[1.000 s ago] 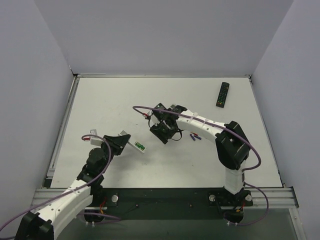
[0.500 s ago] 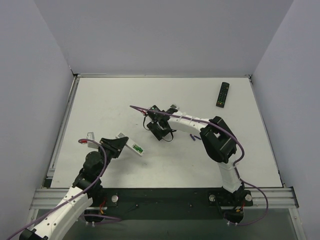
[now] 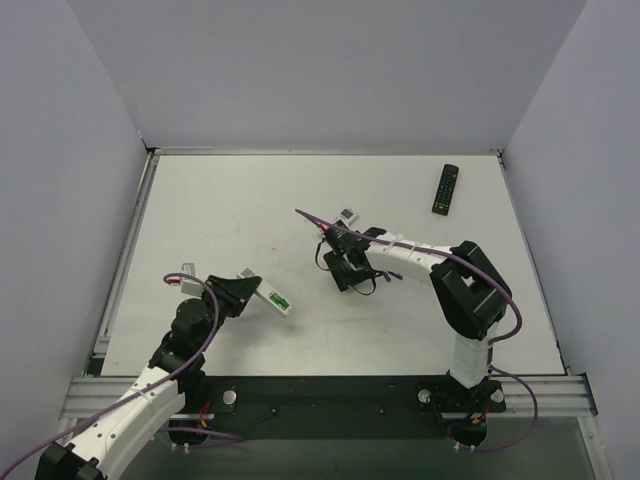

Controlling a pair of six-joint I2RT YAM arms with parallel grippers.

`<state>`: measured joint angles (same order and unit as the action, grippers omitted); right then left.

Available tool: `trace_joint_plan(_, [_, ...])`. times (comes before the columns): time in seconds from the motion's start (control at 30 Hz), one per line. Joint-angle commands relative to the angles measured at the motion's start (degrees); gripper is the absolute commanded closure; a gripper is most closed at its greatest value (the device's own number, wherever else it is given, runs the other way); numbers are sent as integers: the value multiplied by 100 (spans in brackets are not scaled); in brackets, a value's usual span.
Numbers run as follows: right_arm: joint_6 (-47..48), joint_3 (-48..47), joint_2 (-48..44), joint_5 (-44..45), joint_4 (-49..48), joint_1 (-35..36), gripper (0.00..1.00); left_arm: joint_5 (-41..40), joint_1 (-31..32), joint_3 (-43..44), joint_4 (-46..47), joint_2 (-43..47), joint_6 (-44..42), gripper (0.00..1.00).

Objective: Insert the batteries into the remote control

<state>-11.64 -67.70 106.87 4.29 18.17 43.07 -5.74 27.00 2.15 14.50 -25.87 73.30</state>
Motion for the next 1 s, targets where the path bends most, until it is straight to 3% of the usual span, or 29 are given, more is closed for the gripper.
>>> trace_joint_plan(0.0, [-418, 327, -421, -507, 468, -141, 55, 169, -29, 40, 738, -208, 62, 100])
trace_joint_plan(0.1, [-383, 337, -641, -780, 485, -298, 55, 205, -29, 48, 773, -287, 36, 100])
trace_joint_plan(0.3, [29, 205, -562, -1387, 617, -624, 67, 248, -29, 5, 835, -296, 36, 100])
trace_joint_plan(0.63, [504, 257, -334, -1782, 687, -818, 76, 363, -29, 31, 826, -471, 141, 100])
trace_joint_plan(0.97, [698, 152, -26, -1590, 775, -712, 81, 574, -20, 154, 1581, -1718, 71, 100])
